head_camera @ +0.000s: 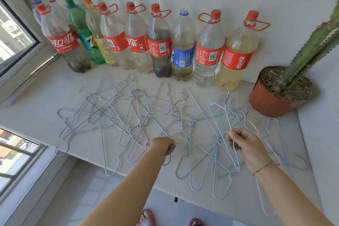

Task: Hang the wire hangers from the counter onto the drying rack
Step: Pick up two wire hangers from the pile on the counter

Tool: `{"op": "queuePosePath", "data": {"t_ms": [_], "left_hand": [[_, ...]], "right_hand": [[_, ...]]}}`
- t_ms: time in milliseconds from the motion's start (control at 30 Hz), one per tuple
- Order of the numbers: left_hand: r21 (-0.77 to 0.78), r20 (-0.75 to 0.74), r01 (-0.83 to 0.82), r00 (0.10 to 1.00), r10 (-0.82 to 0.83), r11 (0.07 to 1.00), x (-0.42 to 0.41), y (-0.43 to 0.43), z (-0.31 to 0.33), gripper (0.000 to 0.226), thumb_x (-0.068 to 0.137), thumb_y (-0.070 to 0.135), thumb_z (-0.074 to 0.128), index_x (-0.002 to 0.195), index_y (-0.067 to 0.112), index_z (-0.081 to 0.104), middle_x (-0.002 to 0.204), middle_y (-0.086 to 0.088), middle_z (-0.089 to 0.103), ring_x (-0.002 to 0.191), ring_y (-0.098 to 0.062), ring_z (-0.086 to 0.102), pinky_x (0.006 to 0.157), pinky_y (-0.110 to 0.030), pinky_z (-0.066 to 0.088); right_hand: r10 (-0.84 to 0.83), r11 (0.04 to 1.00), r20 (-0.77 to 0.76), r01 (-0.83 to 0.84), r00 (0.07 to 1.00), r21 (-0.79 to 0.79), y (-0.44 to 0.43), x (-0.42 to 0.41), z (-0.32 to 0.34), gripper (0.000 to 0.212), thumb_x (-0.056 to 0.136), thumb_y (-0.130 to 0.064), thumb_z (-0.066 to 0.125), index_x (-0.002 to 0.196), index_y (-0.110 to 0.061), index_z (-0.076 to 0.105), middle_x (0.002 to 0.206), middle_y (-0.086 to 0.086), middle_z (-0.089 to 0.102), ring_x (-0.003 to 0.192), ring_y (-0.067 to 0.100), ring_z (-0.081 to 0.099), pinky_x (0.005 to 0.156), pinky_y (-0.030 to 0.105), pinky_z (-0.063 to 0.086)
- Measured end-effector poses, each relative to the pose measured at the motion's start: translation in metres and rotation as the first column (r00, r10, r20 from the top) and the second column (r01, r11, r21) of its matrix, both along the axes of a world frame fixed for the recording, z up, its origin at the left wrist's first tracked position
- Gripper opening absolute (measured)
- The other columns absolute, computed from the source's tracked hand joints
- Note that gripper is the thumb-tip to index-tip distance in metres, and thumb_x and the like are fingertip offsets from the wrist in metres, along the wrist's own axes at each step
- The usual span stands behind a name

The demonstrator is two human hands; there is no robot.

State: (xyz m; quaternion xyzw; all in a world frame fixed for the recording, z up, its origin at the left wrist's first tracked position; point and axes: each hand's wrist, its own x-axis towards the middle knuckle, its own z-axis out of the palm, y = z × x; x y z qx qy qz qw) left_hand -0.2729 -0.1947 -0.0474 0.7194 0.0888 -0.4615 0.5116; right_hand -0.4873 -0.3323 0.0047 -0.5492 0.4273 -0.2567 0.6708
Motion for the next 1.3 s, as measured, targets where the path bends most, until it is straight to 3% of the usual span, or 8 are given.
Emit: {"op": "queuePosePath", "data": {"t_ms": [133, 333, 433, 567, 633, 833, 1100, 1300], "left_hand": [[0.064, 0.133, 0.122, 0.983, -0.13, 0.99, 0.01, 0.008, 0.001, 0.021, 0.08, -0.008, 0.058, 0.069, 0.009, 0.055, 0.067, -0.01, 0.057, 0.058, -0.021, 0.055, 0.059, -0.025, 0.048], [0.167, 0.535, 0.104, 0.826, -0.179, 0.98, 0.044, 0.024, 0.01, 0.027, 0.086, 0.016, 0.062, 0.113, 0.013, 0.063, 0.104, -0.005, 0.066, 0.09, -0.024, 0.06, 0.078, -0.029, 0.048], [0.285, 0.656, 0.079, 0.711, -0.254, 0.955, 0.072, 0.026, 0.008, 0.036, 0.086, 0.02, 0.063, 0.121, 0.009, 0.061, 0.116, -0.01, 0.065, 0.106, -0.028, 0.06, 0.087, -0.031, 0.045], [0.416, 0.635, 0.141, 0.662, -0.398, 0.898, 0.097, 0.024, -0.002, 0.038, 0.087, 0.026, 0.062, 0.122, 0.011, 0.062, 0.122, -0.01, 0.063, 0.113, -0.029, 0.058, 0.092, -0.035, 0.044], [0.443, 0.628, 0.15, 0.651, -0.426, 0.884, 0.101, 0.023, -0.004, 0.03, 0.087, 0.023, 0.061, 0.115, 0.011, 0.066, 0.118, -0.01, 0.065, 0.109, -0.03, 0.059, 0.089, -0.034, 0.045], [0.461, 0.607, 0.197, 0.641, -0.469, 0.865, 0.109, 0.024, -0.004, 0.015, 0.084, 0.009, 0.058, 0.086, 0.014, 0.072, 0.091, -0.01, 0.069, 0.088, -0.03, 0.062, 0.071, -0.029, 0.044], [0.479, 0.555, 0.375, 0.57, -0.606, 0.793, 0.13, 0.032, -0.009, 0.024, 0.073, 0.007, 0.071, 0.097, 0.01, 0.07, 0.106, -0.011, 0.066, 0.096, -0.027, 0.062, 0.078, -0.028, 0.046], [0.341, 0.579, 0.327, 0.666, -0.471, 0.881, 0.141, 0.039, -0.004, 0.02, 0.079, 0.012, 0.069, 0.099, 0.01, 0.073, 0.1, -0.007, 0.072, 0.096, -0.026, 0.065, 0.079, -0.029, 0.05]], "right_hand": [[0.014, 1.0, 0.015, -0.013, 1.0, -0.021, 0.001, 0.008, 0.004, 0.016, 0.088, -0.002, 0.055, 0.074, -0.008, 0.061, 0.055, -0.003, 0.062, 0.05, 0.007, 0.052, 0.052, 0.015, 0.042], [0.037, 0.999, 0.059, -0.038, 0.998, 0.0, 0.009, 0.019, 0.006, 0.01, 0.084, -0.01, 0.063, 0.075, -0.007, 0.061, 0.057, -0.001, 0.063, 0.058, 0.02, 0.048, 0.059, 0.025, 0.039], [0.069, 0.997, 0.065, -0.071, 0.995, 0.033, 0.017, 0.025, 0.01, 0.047, 0.052, -0.044, 0.082, 0.076, -0.009, 0.063, 0.059, -0.002, 0.064, 0.056, 0.013, 0.054, 0.056, 0.019, 0.044], [0.069, 0.997, 0.09, -0.072, 0.994, 0.033, 0.026, 0.035, 0.004, 0.009, 0.083, -0.011, 0.064, 0.077, -0.006, 0.06, 0.057, -0.002, 0.063, 0.058, 0.017, 0.051, 0.061, 0.026, 0.039], [0.062, 0.997, 0.077, -0.064, 0.995, 0.031, 0.031, 0.041, 0.002, 0.01, 0.086, -0.003, 0.058, 0.077, -0.005, 0.061, 0.057, -0.001, 0.063, 0.057, 0.016, 0.05, 0.061, 0.028, 0.037], [0.074, 0.996, 0.07, -0.078, 0.995, 0.053, 0.045, 0.06, 0.003, 0.01, 0.086, -0.004, 0.058, 0.076, -0.006, 0.06, 0.06, 0.001, 0.062, 0.057, 0.016, 0.049, 0.061, 0.025, 0.04], [0.049, 0.997, 0.075, -0.053, 0.996, 0.059, 0.06, 0.089, 0.008, 0.009, 0.087, -0.003, 0.057, 0.079, -0.003, 0.06, 0.059, 0.001, 0.062, 0.06, 0.019, 0.048, 0.064, 0.029, 0.037], [0.005, 0.999, 0.068, -0.008, 0.998, 0.047, 0.075, 0.11, 0.012, 0.011, 0.087, -0.004, 0.057, 0.076, -0.005, 0.06, 0.059, -0.002, 0.062, 0.057, 0.015, 0.05, 0.063, 0.027, 0.039]]}}
